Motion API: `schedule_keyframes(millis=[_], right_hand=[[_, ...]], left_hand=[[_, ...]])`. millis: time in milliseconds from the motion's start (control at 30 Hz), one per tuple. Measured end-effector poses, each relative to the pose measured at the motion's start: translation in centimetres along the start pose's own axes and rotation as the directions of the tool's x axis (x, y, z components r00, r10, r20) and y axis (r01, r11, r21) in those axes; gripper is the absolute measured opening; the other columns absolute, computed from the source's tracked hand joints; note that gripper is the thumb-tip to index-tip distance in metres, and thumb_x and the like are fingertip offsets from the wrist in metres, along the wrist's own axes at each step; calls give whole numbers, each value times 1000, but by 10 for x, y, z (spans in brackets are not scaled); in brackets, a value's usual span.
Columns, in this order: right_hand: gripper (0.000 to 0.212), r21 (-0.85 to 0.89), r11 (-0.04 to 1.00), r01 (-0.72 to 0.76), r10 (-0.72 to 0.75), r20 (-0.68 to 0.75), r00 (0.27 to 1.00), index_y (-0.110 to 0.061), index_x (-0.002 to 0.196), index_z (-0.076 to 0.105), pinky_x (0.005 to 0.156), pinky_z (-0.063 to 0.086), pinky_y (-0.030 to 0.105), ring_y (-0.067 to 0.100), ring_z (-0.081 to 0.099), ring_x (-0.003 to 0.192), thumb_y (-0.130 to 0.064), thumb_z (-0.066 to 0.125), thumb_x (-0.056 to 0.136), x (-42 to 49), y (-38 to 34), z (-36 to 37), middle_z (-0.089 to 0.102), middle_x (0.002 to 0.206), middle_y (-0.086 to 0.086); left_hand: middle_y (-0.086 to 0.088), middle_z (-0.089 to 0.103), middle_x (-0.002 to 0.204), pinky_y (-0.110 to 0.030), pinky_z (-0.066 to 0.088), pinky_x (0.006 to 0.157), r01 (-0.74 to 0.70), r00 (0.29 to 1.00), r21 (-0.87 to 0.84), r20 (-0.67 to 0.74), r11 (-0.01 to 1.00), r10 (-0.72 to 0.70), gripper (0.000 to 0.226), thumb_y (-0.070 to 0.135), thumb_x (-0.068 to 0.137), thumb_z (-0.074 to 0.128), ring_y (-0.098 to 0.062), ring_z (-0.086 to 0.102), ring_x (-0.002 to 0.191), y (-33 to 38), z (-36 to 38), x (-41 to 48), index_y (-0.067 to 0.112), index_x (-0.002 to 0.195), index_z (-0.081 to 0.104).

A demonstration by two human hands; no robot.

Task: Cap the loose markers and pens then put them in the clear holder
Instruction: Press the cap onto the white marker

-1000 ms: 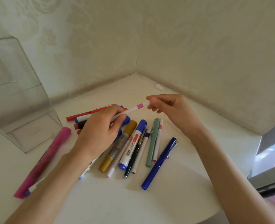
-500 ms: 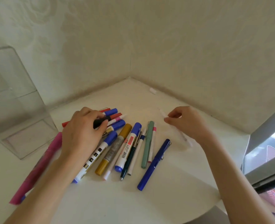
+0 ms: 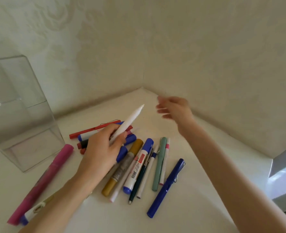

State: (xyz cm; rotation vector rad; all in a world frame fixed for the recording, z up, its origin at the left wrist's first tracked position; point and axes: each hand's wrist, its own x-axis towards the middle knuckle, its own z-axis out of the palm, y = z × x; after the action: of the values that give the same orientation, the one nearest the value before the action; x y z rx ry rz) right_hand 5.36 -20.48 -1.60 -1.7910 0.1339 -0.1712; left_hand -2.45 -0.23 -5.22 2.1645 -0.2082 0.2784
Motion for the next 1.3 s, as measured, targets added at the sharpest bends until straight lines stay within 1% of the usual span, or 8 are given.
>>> schedule_keyframes(millis=[67, 167, 367, 433, 533, 700, 1000, 1300], right_hand=[[20, -188, 982, 7, -51, -234, 971, -10, 89, 65, 72, 48, 31, 21, 61, 83, -29, 65, 85, 42, 9, -10, 67, 90, 8], [35, -592, 806, -14, -93, -150, 984, -4, 118, 59, 98, 40, 35, 28, 55, 111, -21, 62, 87, 83, 32, -12, 61, 119, 14], [22, -883, 467, 45, -251, -84, 964, 1, 103, 63, 82, 43, 35, 35, 57, 102, -7, 51, 87, 79, 49, -9, 64, 109, 21], [25, -784, 617, 74, -266, -118, 957, -3, 110, 61, 79, 44, 31, 30, 59, 100, -9, 49, 89, 65, 37, -9, 65, 108, 16], [25, -153, 985, 80, -99, -121, 988, -19, 117, 56, 72, 50, 25, 15, 68, 86, -14, 51, 92, 25, 12, -9, 67, 100, 7], [17, 603, 793, -84, 26, 103, 994, -13, 98, 68, 66, 54, 21, 18, 71, 87, -9, 65, 81, -39, 1, -9, 74, 91, 7], [15, 768, 626, -133, 90, 99, 991, -8, 87, 64, 69, 56, 21, 16, 70, 79, -12, 67, 72, -55, 8, 4, 71, 93, 12], [7, 517, 852, 87, -116, 24, 993, -8, 89, 63, 83, 55, 33, 29, 67, 99, -3, 62, 84, -70, 6, 18, 70, 100, 19]], left_hand=[[11, 61, 79, -6, 42, 52, 43, 999, 14, -5, 999, -43, 13, 32, 89, 52, 7, 57, 69, -2, 0, 2, 30, 102, 54], [12, 60, 80, -9, 41, 50, 71, 997, 21, -16, 997, -71, 15, 33, 89, 52, 6, 57, 68, -4, -1, 5, 31, 104, 53], [15, 61, 84, -2, 42, 57, 48, 999, -16, -13, 999, -48, 22, 32, 88, 53, 11, 56, 76, -7, -5, 6, 28, 109, 55], [13, 61, 81, -2, 42, 59, 36, 999, -42, -22, 998, -37, 22, 35, 87, 54, 10, 56, 75, -6, -6, 6, 27, 107, 57], [7, 62, 75, -5, 43, 60, 8, 1000, -73, -15, 997, -9, 27, 46, 83, 51, 4, 57, 71, -1, -7, 3, 27, 100, 59], [11, 61, 69, -4, 41, 58, -71, 997, -72, -7, 995, 71, 20, 43, 84, 50, 6, 57, 71, 3, -7, 0, 30, 94, 60], [8, 63, 72, -8, 43, 63, -160, 986, -61, 28, 985, 162, 20, 43, 83, 51, -4, 58, 72, 4, -6, -1, 30, 93, 63], [16, 62, 74, -5, 43, 63, -152, 986, -88, 63, 984, 157, 29, 43, 83, 47, 3, 59, 74, 6, -8, -6, 26, 101, 63]])
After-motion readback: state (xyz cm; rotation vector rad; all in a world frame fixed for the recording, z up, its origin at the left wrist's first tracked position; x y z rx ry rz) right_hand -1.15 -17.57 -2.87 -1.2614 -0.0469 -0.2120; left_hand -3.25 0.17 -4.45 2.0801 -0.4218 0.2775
